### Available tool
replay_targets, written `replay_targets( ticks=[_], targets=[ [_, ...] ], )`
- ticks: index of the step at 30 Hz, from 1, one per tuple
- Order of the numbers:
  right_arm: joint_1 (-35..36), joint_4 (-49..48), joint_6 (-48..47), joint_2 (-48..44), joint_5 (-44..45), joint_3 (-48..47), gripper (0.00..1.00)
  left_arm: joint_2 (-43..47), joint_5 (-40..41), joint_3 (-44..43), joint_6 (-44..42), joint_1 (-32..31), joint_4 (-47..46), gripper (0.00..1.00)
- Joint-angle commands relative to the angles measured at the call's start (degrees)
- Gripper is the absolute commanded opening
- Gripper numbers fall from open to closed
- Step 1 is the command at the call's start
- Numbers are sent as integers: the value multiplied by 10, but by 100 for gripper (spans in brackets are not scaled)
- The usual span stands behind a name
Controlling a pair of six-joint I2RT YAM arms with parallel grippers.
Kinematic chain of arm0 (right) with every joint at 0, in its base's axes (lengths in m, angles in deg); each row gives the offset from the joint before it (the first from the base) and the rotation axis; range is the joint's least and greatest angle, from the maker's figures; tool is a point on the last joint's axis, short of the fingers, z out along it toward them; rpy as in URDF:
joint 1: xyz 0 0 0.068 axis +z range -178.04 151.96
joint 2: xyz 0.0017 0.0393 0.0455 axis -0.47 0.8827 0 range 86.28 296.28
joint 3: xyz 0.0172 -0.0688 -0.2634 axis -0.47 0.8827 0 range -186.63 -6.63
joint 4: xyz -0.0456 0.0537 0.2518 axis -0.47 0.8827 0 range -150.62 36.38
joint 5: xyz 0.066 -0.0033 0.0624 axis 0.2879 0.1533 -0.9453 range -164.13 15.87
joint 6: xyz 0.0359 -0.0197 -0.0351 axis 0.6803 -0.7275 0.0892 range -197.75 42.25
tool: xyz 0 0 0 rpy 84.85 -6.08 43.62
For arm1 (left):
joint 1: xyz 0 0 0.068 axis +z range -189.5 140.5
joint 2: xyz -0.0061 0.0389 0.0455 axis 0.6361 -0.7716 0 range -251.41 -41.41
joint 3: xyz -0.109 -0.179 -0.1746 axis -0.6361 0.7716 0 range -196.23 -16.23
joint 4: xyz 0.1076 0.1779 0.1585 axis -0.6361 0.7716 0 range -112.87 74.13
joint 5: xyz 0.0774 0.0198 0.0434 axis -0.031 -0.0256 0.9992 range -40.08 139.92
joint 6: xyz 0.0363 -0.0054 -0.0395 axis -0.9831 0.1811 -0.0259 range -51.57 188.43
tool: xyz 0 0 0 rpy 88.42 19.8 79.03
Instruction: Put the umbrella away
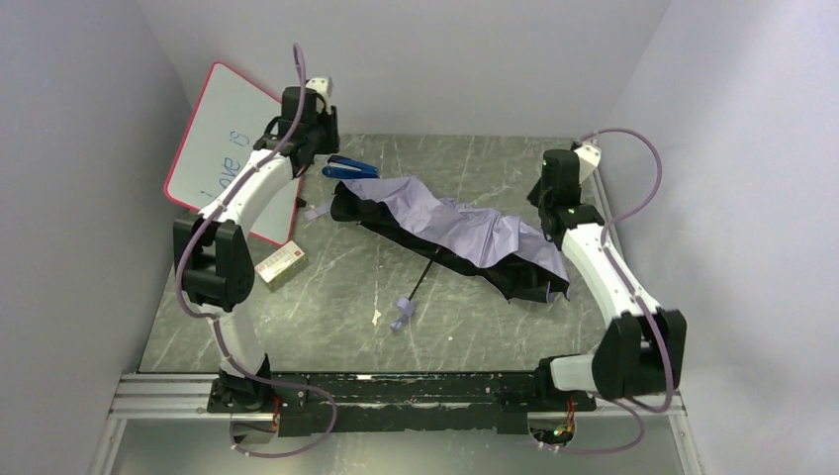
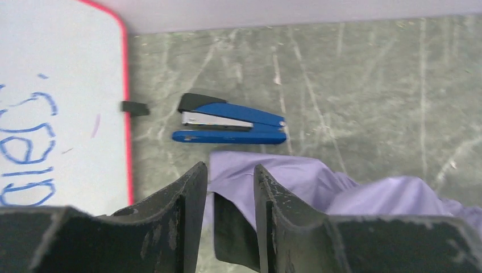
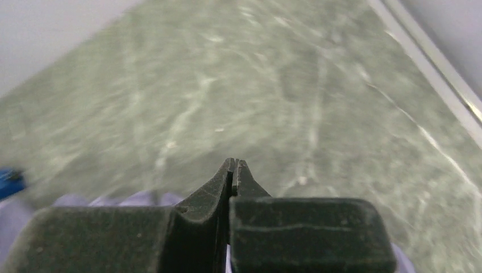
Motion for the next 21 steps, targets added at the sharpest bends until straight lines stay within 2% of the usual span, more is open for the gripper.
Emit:
replay_targets(
  ticks=[1, 6, 10, 16, 21],
  targets=[
    [-54, 98, 55, 76, 98, -5, 0, -26, 18, 11, -4, 9, 5, 39],
    [-119, 139, 116, 153, 65, -7, 0, -80, 6, -15, -23, 10, 38, 33],
    [-148, 145, 129, 186, 61, 7, 0, -117, 14, -47, -37, 10, 73, 31],
    [-158, 116, 117, 179, 8, 59, 0, -149, -18, -65, -41, 5, 102, 23],
    [-158, 88, 111, 160, -69, 99, 0, -172, -8, -73, -55, -33, 129, 21]
  ],
)
